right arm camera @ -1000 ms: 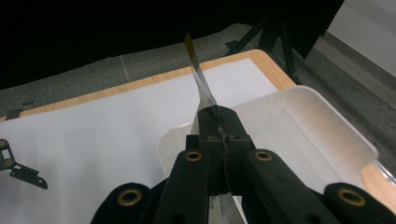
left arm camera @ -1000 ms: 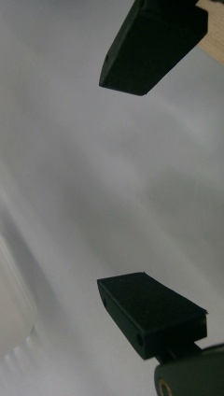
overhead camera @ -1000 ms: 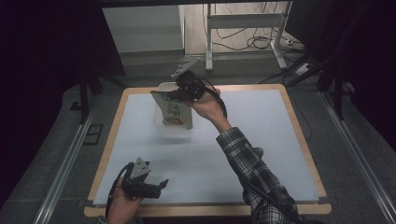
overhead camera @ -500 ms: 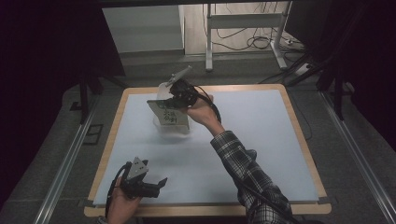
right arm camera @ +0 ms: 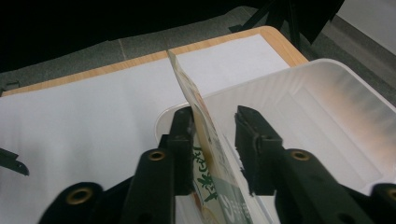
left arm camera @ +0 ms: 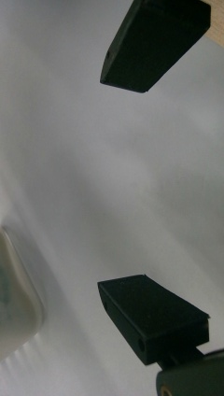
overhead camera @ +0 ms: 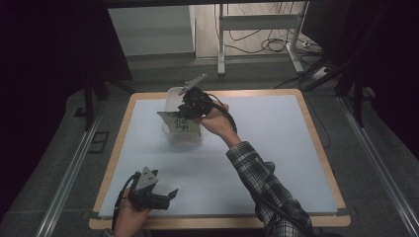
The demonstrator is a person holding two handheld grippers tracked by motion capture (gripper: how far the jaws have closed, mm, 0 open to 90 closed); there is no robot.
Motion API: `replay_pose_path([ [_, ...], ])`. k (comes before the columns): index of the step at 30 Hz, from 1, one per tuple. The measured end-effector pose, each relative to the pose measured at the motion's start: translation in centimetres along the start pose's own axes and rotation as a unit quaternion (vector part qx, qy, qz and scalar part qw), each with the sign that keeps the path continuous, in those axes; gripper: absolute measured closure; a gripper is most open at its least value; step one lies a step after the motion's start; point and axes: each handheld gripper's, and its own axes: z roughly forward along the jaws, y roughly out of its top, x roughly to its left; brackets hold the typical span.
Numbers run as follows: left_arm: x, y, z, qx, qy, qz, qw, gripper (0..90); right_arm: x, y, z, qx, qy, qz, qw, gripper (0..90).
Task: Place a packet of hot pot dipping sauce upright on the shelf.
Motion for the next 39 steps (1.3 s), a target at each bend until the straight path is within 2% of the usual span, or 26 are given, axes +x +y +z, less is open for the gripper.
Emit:
replay_pose_path([
  [12,-0.1,0.0,0.0,-0.001,-0.005,0.0,1.0,4.2,0.1,-0.8,-0.9,-0.002,-0.015,0.007,0.9999,47.0],
  [17,-0.1,0.1,-0.1,0.004,-0.012,-0.012,0.9998,4.1,0.0,-1.2,-1.3,-0.001,-0.019,0.01,0.9998,39.2],
  [22,-0.1,0.2,-0.1,0.011,-0.021,-0.02,0.9995,3.7,0.1,-1.6,-1.9,0.0,-0.023,0.009,0.9997,36.0],
  [35,-0.6,0.1,0.2,0.031,-0.006,0.007,0.9995,0.8,0.2,-2.4,-3.5,-0.008,-0.03,0.019,0.9993,29.5],
  [39,-0.5,0.1,0.0,0.028,-0.009,0.005,0.9996,1.2,0.2,-2.7,-3.9,-0.01,-0.032,0.019,0.9992,27.8],
])
